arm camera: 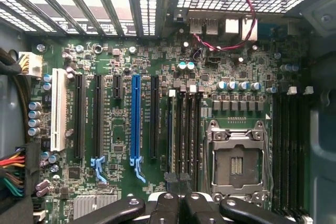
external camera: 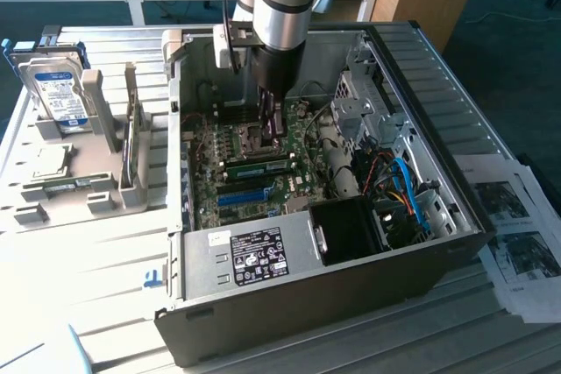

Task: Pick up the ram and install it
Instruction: 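Press down the ram until it locks into place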

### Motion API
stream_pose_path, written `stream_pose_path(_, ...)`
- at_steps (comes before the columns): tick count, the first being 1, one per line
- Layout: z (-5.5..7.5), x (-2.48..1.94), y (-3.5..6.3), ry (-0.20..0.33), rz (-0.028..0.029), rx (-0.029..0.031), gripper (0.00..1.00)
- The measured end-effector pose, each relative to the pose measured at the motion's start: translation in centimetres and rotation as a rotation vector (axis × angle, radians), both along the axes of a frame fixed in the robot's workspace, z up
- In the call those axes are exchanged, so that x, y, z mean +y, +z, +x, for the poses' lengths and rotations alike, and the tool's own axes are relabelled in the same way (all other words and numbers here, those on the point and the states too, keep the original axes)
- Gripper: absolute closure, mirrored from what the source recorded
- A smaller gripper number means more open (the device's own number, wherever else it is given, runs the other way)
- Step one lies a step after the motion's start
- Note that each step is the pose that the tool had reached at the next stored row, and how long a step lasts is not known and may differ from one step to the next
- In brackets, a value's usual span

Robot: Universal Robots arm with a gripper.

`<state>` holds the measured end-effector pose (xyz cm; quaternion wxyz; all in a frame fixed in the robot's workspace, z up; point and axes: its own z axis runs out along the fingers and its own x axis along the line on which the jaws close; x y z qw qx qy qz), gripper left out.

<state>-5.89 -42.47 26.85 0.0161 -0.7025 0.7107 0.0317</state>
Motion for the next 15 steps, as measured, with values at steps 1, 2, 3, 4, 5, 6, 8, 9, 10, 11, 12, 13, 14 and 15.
stream_pose_path(1,0.0,0.00,0.09,0.000,0.0002,-0.0001,0.90)
stream_pose_path(2,0.0,0.00,0.19,0.000,0.0001,-0.0001,0.90)
stream_pose_path(3,0.0,0.00,0.29,0.000,0.0001,-0.0001,0.90)
stream_pose_path(4,0.0,0.00,0.40,0.000,0.0000,0.0000,0.90)
stream_pose_path(5,0.0,0.00,0.52,0.000,0.0000,0.0000,0.90)
stream_pose_path(6,0.0,0.00,0.63,0.000,0.0000,0.0000,0.90)
stream_pose_path(8,0.0,0.01,0.89,0.000,0.0000,0.0000,0.90)
stream_pose_path(9,0.0,0.01,1.02,0.000,0.0001,-0.0001,0.90)
stream_pose_path(10,0.0,0.01,1.15,0.000,0.0001,-0.0001,0.90)
stream_pose_path(11,0.0,0.01,1.27,0.000,0.0001,-0.0001,0.90)
stream_pose_path(12,0.0,0.01,1.39,0.000,0.0001,-0.0001,0.90)
stream_pose_path(13,0.0,0.01,1.52,0.000,0.0001,-0.0001,0.90)
stream_pose_path(14,0.0,0.02,1.65,0.000,0.0001,-0.0001,0.90)
stream_pose_path(15,0.0,0.02,1.76,0.000,0.0001,0.0000,0.90)
